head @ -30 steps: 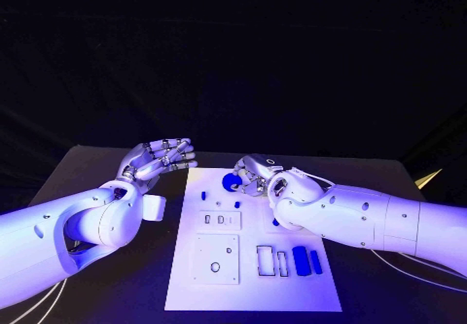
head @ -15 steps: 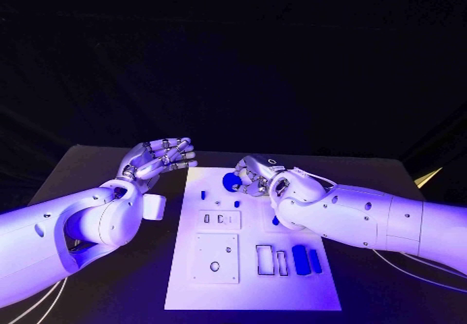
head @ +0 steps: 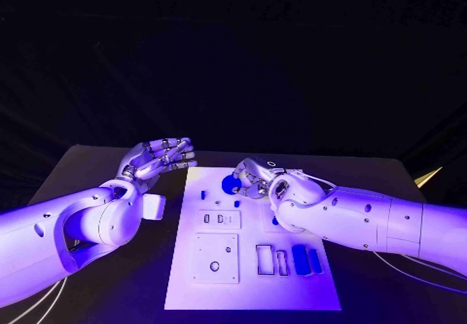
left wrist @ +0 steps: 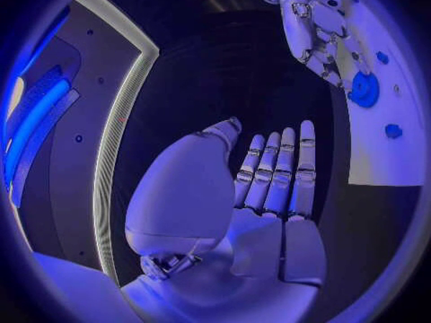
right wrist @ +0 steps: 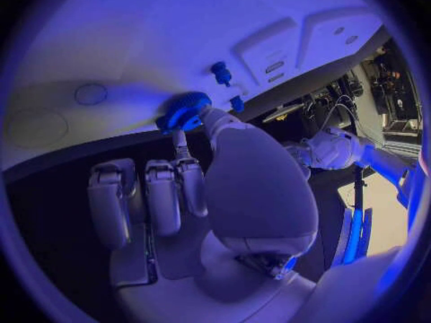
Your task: Assemble the parts on the task board
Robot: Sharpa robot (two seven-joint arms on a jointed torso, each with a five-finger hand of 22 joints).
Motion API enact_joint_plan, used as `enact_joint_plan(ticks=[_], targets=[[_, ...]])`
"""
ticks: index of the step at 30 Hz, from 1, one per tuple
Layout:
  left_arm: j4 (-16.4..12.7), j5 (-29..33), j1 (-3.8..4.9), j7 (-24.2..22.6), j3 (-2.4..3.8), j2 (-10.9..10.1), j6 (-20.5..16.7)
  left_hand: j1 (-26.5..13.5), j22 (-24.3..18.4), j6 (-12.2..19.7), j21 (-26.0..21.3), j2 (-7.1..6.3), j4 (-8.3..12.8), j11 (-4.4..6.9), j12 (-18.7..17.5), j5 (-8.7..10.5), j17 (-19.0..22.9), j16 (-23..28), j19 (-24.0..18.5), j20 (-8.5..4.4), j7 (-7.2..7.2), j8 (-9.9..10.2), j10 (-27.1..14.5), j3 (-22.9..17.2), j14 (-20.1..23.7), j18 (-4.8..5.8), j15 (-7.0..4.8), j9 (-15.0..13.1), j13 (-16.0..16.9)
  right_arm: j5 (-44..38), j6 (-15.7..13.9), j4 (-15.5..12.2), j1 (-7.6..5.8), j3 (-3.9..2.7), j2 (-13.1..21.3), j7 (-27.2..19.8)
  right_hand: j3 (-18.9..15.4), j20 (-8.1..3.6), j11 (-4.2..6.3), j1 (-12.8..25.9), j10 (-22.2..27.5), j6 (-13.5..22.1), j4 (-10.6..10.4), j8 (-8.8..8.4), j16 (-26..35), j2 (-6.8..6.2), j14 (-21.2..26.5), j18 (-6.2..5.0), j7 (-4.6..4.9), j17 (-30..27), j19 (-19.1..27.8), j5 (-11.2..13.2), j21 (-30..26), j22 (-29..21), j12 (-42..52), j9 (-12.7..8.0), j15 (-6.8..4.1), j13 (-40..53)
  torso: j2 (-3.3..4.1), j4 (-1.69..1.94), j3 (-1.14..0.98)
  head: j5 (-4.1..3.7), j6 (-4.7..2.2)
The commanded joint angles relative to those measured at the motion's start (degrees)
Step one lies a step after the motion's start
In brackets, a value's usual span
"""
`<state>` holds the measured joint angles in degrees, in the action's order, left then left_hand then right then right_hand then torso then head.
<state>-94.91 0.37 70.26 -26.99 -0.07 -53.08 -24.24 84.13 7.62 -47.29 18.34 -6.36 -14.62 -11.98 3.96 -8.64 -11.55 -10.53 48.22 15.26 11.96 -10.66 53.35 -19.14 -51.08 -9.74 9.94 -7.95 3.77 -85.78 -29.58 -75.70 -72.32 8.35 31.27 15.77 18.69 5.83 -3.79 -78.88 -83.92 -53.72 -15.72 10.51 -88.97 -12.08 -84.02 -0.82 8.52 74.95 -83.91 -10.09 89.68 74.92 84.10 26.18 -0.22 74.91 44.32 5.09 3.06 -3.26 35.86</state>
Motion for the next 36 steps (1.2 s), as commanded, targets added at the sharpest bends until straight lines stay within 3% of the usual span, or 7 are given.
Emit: enact_joint_plan(ticks=[1,12,20,27,31,36], targets=[[-0.06,-0.06,0.06,-0.28,0.05,0.09,1.03,0.05,0.05,0.38,0.38,-0.54,-0.06,0.06,-0.36,0.31,-0.06,0.28,-0.15,0.15,2.40,0.36,-0.40,-0.32,0.33,-0.63,-0.15,0.07,-0.09,-0.38,0.43,-0.19,0.02,-0.01,0.04,-0.22,-0.01,-0.03,-0.17,0.54,-0.26,0.25,-0.17,-0.25,-0.30,0.21,-5.44,0.82,0.15,12.54,-6.09,0.37,0.32,15.08,-0.15,0.03,0.04,8.88,-0.01,0.02,0.01,-0.02,0.00],[-0.09,-0.06,0.06,-0.21,0.05,0.02,1.05,0.05,0.05,0.38,0.38,-0.54,-0.06,0.06,-0.36,0.31,-0.06,0.28,-0.15,0.15,2.40,0.36,-0.40,-0.32,0.33,-0.63,-0.15,0.07,-0.09,-0.42,-0.56,-0.19,0.07,-0.01,0.18,0.12,-0.12,-0.01,-0.18,0.83,-0.20,0.35,-0.21,-0.33,-0.29,0.04,-5.44,0.82,0.17,12.50,-6.09,0.45,0.32,15.08,-0.22,0.00,0.05,8.81,0.01,-0.01,0.03,0.01,-0.07],[-0.05,-0.06,0.06,-0.16,0.05,0.05,1.06,0.05,0.05,0.38,0.38,-0.54,-0.06,0.06,-0.36,0.31,-0.06,0.28,-0.15,0.15,2.40,0.36,-0.40,-0.32,0.33,-0.63,-0.15,0.07,-0.09,0.19,0.44,-0.21,0.08,-0.01,0.16,-0.04,-0.89,0.28,-0.64,2.14,0.00,2.24,-0.38,-1.59,-0.39,-0.45,-5.51,0.82,0.68,12.85,-6.09,1.06,0.32,15.08,-0.42,-0.44,0.42,8.67,0.02,0.05,0.03,-0.03,-0.28],[0.01,-0.06,0.06,-0.15,0.05,0.04,1.07,-0.02,0.06,0.42,0.46,-0.55,-0.03,0.05,-0.34,0.32,-0.16,0.33,-0.12,0.15,2.42,0.39,-0.49,-0.40,0.32,-0.64,-0.14,0.08,-0.08,1.25,1.86,-0.20,0.08,-0.01,0.33,-0.18,-1.89,0.46,-0.70,5.17,-0.24,1.96,-0.84,-1.72,-0.49,0.55,-5.58,0.82,0.69,13.17,-6.09,0.48,0.32,15.08,-0.19,-0.41,0.54,8.93,-0.01,0.00,0.03,0.02,-0.27],[0.13,-0.06,0.06,-0.14,0.04,0.04,1.10,-0.02,0.06,0.42,0.46,-0.55,-0.03,0.05,-0.34,0.32,-0.16,0.33,-0.12,0.15,2.42,0.39,-0.49,-0.40,0.32,-0.64,-0.14,0.08,-0.08,1.75,1.12,-0.67,0.08,-0.02,0.98,-0.48,-1.98,0.47,-0.69,6.01,-0.39,1.86,-0.82,-1.74,-0.52,0.95,-5.60,0.82,0.67,13.26,-6.09,-0.04,0.32,15.08,-0.03,-0.40,0.53,9.10,-0.08,-0.06,-0.05,0.01,-0.44],[0.52,-0.06,0.06,-0.13,0.04,0.02,1.23,-0.06,0.07,0.45,0.49,-0.56,-0.02,0.03,-0.35,0.32,-0.21,0.35,-0.13,0.16,2.42,0.41,-0.54,-0.43,0.33,-0.64,-0.14,0.09,-0.08,4.63,-2.02,-3.66,-0.20,-0.21,4.30,-2.65,-1.95,0.47,-0.66,6.20,-0.45,1.76,-0.80,-1.70,-0.46,1.12,-5.55,0.82,0.64,13.05,-6.09,-0.18,0.32,15.08,0.03,-0.38,0.52,9.15,-0.28,-0.28,-0.12,0.11,-0.79]])
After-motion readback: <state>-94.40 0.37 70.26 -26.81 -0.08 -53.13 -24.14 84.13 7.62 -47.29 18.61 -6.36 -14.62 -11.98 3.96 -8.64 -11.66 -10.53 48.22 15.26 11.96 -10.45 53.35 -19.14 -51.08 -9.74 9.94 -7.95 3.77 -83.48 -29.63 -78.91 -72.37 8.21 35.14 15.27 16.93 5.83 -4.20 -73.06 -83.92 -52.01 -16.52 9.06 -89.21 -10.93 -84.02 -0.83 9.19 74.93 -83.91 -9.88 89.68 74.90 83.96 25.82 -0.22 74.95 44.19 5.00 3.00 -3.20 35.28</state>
